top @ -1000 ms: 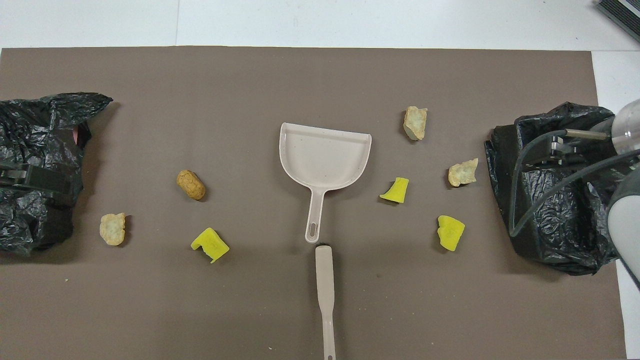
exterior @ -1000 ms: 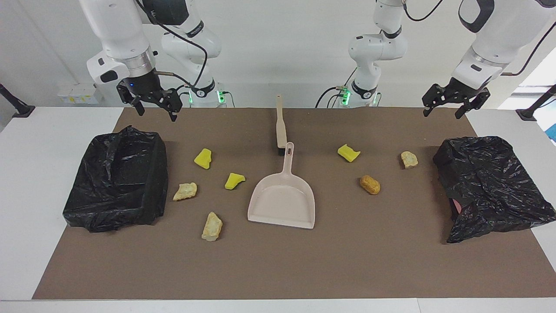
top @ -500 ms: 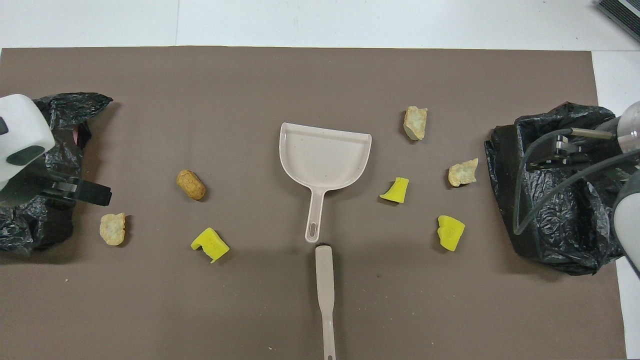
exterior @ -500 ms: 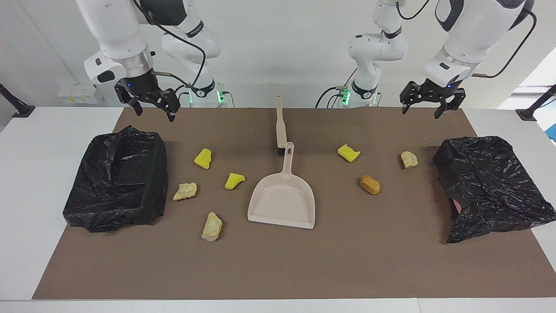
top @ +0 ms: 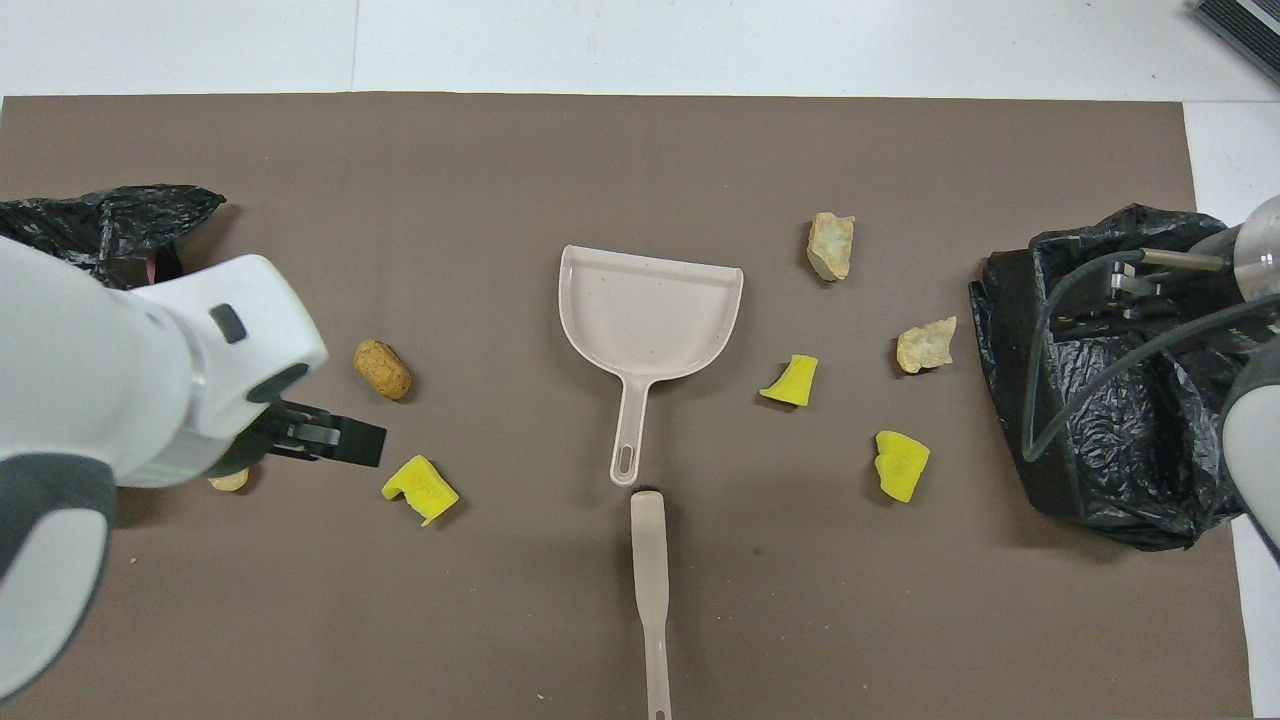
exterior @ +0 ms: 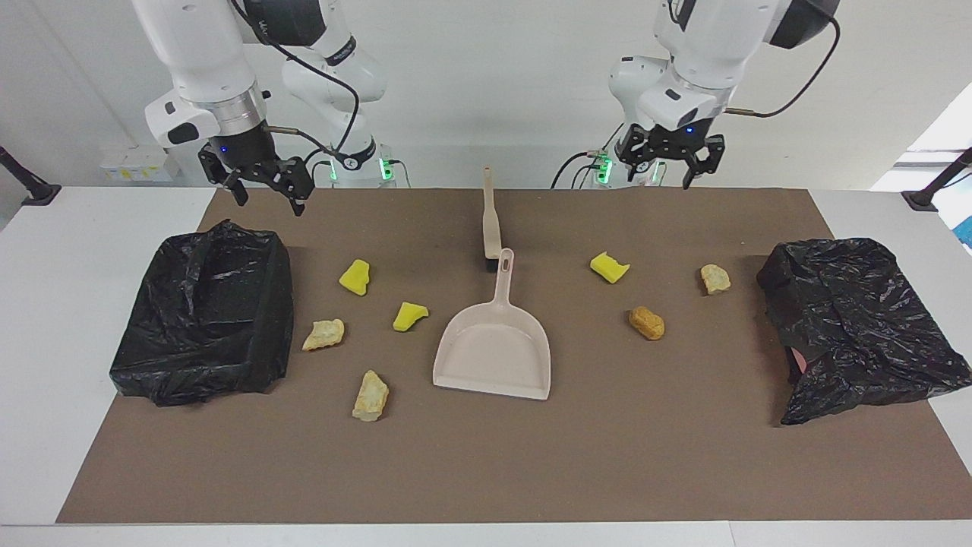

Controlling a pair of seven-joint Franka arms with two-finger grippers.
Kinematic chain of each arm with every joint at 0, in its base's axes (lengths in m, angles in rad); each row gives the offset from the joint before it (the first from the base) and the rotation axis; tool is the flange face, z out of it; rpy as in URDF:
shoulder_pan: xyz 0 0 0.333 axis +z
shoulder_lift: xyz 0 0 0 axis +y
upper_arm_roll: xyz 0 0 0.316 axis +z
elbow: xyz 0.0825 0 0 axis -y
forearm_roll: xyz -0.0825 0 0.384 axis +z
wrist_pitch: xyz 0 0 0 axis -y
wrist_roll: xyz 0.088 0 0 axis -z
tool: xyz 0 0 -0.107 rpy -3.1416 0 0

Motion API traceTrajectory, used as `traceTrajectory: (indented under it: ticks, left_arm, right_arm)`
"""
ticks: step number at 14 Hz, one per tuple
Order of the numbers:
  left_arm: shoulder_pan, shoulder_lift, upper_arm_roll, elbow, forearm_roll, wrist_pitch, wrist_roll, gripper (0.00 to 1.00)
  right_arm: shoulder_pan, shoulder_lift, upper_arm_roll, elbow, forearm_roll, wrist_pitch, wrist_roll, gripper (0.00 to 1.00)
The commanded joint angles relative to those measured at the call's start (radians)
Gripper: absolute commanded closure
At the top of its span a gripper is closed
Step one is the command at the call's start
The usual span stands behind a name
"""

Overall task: Sweep and dump trash in bin
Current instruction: 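Reach the left gripper to the brush while the right gripper reaches the dustpan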

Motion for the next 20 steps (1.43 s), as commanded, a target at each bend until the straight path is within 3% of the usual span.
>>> traceTrajectory:
  ticks: [1, 5, 11, 15, 20]
  left_arm:
    - [-0.106, -0.043, 0.001, -0.082, 0.014, 0.019, -0.096, 0.0]
    - [-0.244, -0.07, -0.009, -0.22, 0.013, 0.146, -0.263, 0.0]
    - [-0.37, -0.065, -0.009, -0.45, 0.007, 0.371, -0.371, 0.0]
    - [-0.45, -0.052, -0.01, -0.601, -0.021, 0.589, -0.395, 0.0]
    - [-0.628, 0.031, -0.01, -0.627, -0.026, 0.753, -0.651, 0.0]
  right_arm:
    - [0.003, 0.025, 0.011, -0.008, 0.018, 0.034, -0.014, 0.0]
    - [0.123, 0.178, 0.018, 0.104, -0.003, 0.08, 0.112, 0.0]
    - [0.318, 0.413, 0.014, 0.28, -0.011, 0.131, 0.315, 0.0]
    - [0.417, 0.48, 0.016, 0.283, -0.009, 0.179, 0.4, 0.0]
    - [0.495, 0.528, 0.021, 0.25, 0.015, 0.22, 0.441, 0.0]
